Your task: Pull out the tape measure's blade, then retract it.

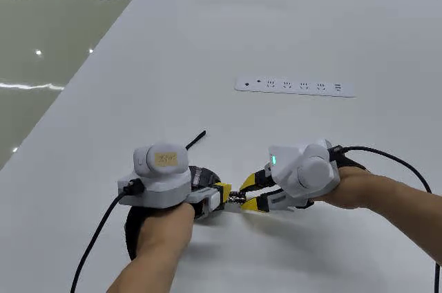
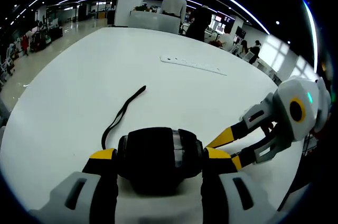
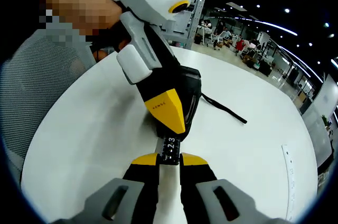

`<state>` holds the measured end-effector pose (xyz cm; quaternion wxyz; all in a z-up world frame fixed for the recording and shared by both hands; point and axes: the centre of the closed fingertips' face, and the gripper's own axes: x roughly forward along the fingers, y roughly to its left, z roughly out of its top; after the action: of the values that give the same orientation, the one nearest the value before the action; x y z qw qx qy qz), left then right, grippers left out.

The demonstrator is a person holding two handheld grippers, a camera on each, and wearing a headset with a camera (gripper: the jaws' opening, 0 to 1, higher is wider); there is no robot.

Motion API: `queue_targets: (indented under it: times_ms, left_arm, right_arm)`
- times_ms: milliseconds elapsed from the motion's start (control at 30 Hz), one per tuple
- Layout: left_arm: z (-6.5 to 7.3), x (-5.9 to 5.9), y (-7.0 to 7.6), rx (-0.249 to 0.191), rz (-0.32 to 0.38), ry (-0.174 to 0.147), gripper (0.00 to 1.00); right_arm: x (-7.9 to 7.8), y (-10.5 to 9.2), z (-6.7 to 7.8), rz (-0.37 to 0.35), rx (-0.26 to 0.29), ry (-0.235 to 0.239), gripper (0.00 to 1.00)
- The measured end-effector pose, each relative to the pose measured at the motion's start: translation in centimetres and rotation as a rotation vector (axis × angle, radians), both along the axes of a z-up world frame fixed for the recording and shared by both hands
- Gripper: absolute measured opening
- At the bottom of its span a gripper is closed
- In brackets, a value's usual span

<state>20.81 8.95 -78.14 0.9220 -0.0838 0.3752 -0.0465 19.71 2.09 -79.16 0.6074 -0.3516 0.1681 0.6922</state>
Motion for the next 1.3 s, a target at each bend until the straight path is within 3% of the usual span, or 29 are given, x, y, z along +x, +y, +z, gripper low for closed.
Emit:
queue_targets:
  times_ms: [400,667,933,1167,1200,1300]
  left_arm:
    - [0.2,0.7,0.2,0.003,-0.008,0.0,0.6]
    - [0.1,0.2,0.2,0.0,-0.004,0.0,0.6]
    - [-0.4,0.6,0.6,-0.002,0.0,0.002,0.6]
    - [0.3,-0.1,0.2,-0.003,0.006,0.004,0.6]
    - [0.0,0.5,0.4,0.0,0.001,0.005,0.6]
    - [0.0,0.2,0.2,0.007,-0.002,0.005,0.6]
  right_arm:
    - [-0.1,0.8,-0.1,0.0,0.002,0.003,0.14]
    - [-0.1,1.3,-0.2,0.003,0.002,0.007,0.14]
    - [-0.1,1.8,-0.2,-0.005,0.004,0.014,0.14]
    - [0.0,2.1,-0.3,-0.016,0.0,0.015,0.14]
    - [0.0,2.0,-0.4,-0.017,-0.001,0.016,0.14]
    - [0.2,2.1,-0.7,-0.017,-0.005,0.017,0.14]
